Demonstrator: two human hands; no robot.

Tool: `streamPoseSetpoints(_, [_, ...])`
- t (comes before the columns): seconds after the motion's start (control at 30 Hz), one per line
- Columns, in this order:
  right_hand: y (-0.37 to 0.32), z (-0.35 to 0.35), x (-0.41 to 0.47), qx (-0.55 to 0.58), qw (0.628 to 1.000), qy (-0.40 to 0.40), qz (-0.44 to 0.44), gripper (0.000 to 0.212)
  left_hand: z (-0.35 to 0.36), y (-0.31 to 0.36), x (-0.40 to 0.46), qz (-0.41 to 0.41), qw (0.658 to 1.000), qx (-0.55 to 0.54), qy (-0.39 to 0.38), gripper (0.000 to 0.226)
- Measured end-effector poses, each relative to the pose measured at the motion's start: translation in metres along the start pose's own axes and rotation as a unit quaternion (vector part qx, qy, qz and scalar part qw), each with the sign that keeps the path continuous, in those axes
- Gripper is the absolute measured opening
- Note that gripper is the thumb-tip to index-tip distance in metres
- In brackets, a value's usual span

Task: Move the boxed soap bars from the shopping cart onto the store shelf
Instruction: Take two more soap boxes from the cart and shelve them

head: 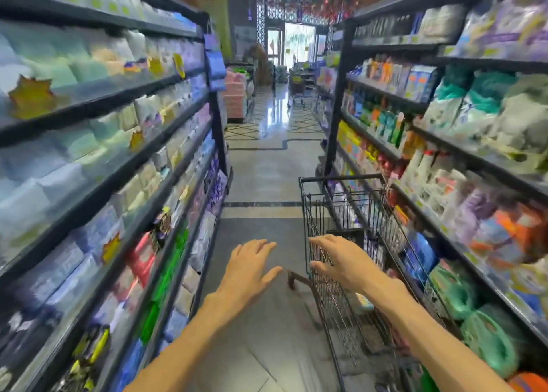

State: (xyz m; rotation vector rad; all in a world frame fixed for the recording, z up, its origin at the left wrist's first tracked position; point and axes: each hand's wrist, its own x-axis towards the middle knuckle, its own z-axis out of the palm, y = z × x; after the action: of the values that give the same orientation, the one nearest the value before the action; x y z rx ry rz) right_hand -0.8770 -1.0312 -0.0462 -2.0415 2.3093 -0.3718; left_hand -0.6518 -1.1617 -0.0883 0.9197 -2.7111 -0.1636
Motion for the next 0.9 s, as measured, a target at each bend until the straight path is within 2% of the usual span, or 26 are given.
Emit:
streamPoseSetpoints(0.27, [0.072, 0.008, 0.144, 0.008, 1.0, -0.01, 0.02, 0.064, 0.016, -0.056, 0.15, 0.002, 1.0, -0.011, 0.0, 0.08])
streamPoseSetpoints(0.43, [0.121, 0.012, 0.202, 0.004, 0.998, -0.001, 0.067, 0.064, 0.043, -0.07, 0.251, 0.058, 0.998, -0.029, -0.009, 0.071])
streamPoseSetpoints(0.67, [0.199, 0.012, 0.254, -0.024, 0.982, 0.022, 0.187, 0.059, 0.094, -0.065, 0.419, 0.226, 0.971, -0.04, -0.072, 0.063])
streamPoseSetpoints(0.8, [0.231, 0.005, 0.256, -0.018, 0.954, 0.021, 0.3, 0.061, 0.117, -0.038, 0.494, 0.329, 0.938, -0.053, -0.099, 0.061])
streamPoseSetpoints(0.9, [0.252, 0.0, 0.249, -0.007, 0.922, 0.043, 0.384, 0.061, 0.136, -0.011, 0.535, 0.402, 0.904, -0.07, -0.125, 0.071])
